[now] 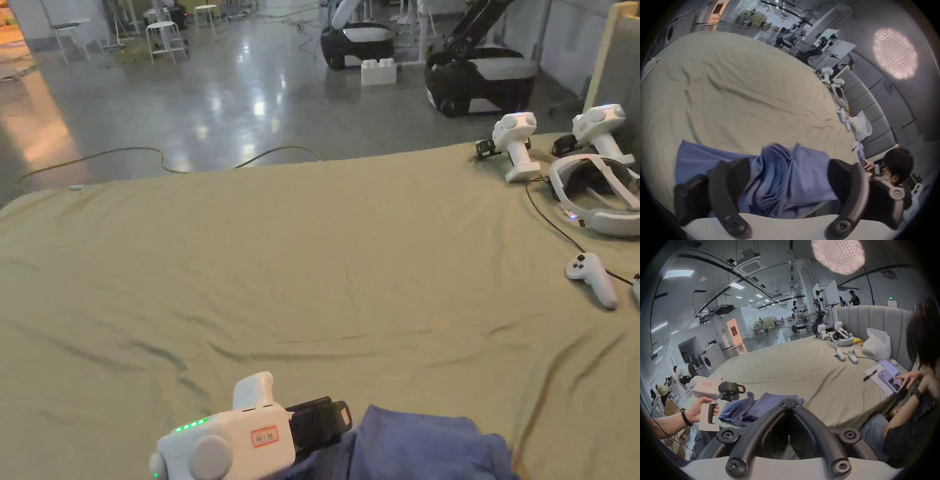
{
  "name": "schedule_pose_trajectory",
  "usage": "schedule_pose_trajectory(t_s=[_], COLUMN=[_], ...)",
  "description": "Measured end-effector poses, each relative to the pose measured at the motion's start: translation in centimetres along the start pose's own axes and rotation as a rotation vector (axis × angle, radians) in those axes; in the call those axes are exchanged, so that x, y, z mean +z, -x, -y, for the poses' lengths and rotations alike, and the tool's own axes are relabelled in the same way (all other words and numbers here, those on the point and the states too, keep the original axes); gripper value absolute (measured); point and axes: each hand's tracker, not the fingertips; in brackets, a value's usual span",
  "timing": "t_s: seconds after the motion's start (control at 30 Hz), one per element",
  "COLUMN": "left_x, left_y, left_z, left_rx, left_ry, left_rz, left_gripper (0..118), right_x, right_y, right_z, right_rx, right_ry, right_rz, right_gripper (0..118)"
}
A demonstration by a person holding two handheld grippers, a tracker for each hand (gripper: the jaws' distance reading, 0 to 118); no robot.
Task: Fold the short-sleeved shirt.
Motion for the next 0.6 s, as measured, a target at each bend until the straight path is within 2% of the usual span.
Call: schedule_pose_trajectory(t_s=[0.03, 0.1, 0.2, 0.23, 0.27, 0.33, 0.37, 0.47, 0.53, 0.6], left_x=[0.9, 2.7, 4.3, 4.0, 3.6, 1.8, 0.6, -3.4, -5.6, -6.4], left_y=[0.0, 0.6, 2.2, 2.6, 3.2, 3.8, 3.9, 4.2, 3.1, 3.5], left_z=[-0.3, -1.0, -0.5, -0.1, 0.4, 1.9, 2.5, 4.2, 5.6, 6.1], left_rx=[0.013, 0.015, 0.029, 0.036, 0.057, 0.113, 0.136, 0.207, 0.146, 0.188], left_ry=[-0.027, -0.064, -0.105, -0.092, -0.067, -0.011, 0.002, 0.146, 0.217, 0.192], left_rz=[0.016, 0.045, 0.000, 0.005, 0.016, 0.003, 0.006, 0.163, 0.081, 0.107], left_gripper=[105, 105, 102, 91, 72, 4, 4, 4, 3, 3], right_x=[0.0, -0.3, -0.9, -1.1, -1.1, -1.2, -1.2, -1.0, -0.8, -0.8], right_y=[-0.3, -0.9, -1.2, -1.1, -1.0, -0.9, -0.8, -0.3, 0.0, 0.0], right_z=[0.1, 0.2, 0.3, 0.3, 0.2, 0.2, 0.1, 0.0, 0.0, 0.2], right_rx=[-0.019, -0.051, -0.072, -0.072, -0.072, -0.073, -0.075, -0.057, -0.045, -0.033], right_ry=[0.002, 0.003, 0.009, 0.011, 0.013, 0.018, 0.021, 0.022, 0.023, 0.025], right_rz=[-0.002, -0.008, -0.017, -0.016, -0.018, -0.034, -0.041, -0.039, -0.032, -0.025], right_gripper=[0, 0, 0, 0, 0, 0, 0, 0, 0, 0])
